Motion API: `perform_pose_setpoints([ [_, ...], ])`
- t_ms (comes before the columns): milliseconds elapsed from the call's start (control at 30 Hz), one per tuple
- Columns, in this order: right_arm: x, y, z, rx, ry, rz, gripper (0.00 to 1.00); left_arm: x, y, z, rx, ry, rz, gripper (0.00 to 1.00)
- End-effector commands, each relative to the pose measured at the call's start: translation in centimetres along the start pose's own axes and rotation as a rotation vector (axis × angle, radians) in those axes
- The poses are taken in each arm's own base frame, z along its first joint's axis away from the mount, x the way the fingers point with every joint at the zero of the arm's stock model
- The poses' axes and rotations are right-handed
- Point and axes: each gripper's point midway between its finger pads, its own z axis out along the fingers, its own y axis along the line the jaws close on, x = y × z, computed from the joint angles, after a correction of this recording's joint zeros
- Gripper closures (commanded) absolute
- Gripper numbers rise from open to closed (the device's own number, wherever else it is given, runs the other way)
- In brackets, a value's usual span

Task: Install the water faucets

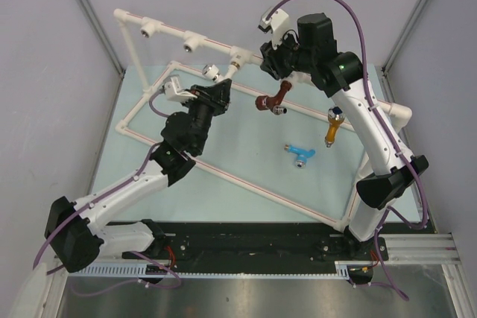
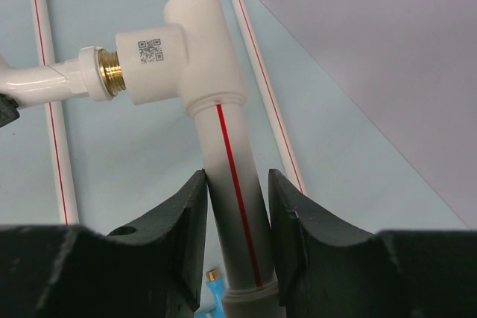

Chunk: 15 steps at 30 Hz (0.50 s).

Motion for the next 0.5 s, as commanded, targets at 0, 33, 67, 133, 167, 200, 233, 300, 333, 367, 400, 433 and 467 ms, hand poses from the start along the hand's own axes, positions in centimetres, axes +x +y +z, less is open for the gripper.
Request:
perform_pose_setpoints([
  [0, 1.0, 2.2, 0.1, -0.045, 0.045, 0.082, 1.00, 2.5, -0.4, 0.9, 0.059, 0.083, 0.187, 1.00],
  [33, 1.0, 2.3, 0.1, -0.048, 0.046, 0.078, 1.00, 2.7, -0.2, 1.1, 0.057, 0.089, 0.212, 1.00],
  [67, 1.0, 2.3, 0.1, -0.048, 0.046, 0.076, 1.00, 2.8, 0.0, 1.1, 0.057, 0.092, 0.233, 1.00],
  [133, 1.0, 2.4, 0.0, -0.053, 0.046, 0.071, 1.00, 2.8, 0.0, 1.1, 0.072, 0.095, 0.304, 1.00],
  [167, 1.0, 2.5, 0.0, -0.055, 0.049, 0.068, 1.00, 2.8, 0.0, 1.2, 0.075, 0.097, 0.328, 1.00],
  [200, 1.1, 2.6, 0.1, -0.059, 0.051, 0.066, 1.00, 2.9, 0.1, 1.2, 0.076, 0.100, 0.351, 1.00],
  [233, 1.0, 2.7, 0.0, -0.059, 0.051, 0.064, 1.00, 2.9, 0.1, 1.3, 0.088, 0.102, 0.399, 1.00],
  [300, 1.0, 2.8, 0.1, -0.063, 0.051, 0.059, 1.00, 3.3, 0.2, 1.3, 0.096, 0.119, 0.454, 1.00],
  [333, 1.1, 2.8, 0.0, -0.064, 0.054, 0.058, 1.00, 3.2, 0.2, 1.5, 0.103, 0.122, 0.491, 1.00],
  [367, 1.1, 2.9, 0.0, -0.068, 0.055, 0.056, 1.00, 3.4, 0.3, 1.5, 0.109, 0.130, 0.513, 1.00],
  [400, 1.0, 3.1, 0.0, -0.072, 0.054, 0.050, 1.00, 3.4, 0.2, 1.5, 0.118, 0.131, 0.535, 1.00],
  [433, 1.1, 3.1, 0.0, -0.072, 0.055, 0.048, 1.00, 3.4, 0.3, 1.5, 0.125, 0.131, 0.578, 1.00],
  [467, 1.1, 3.2, 0.1, -0.074, 0.056, 0.046, 1.00, 3.6, 0.2, 1.5, 0.138, 0.137, 0.599, 1.00],
])
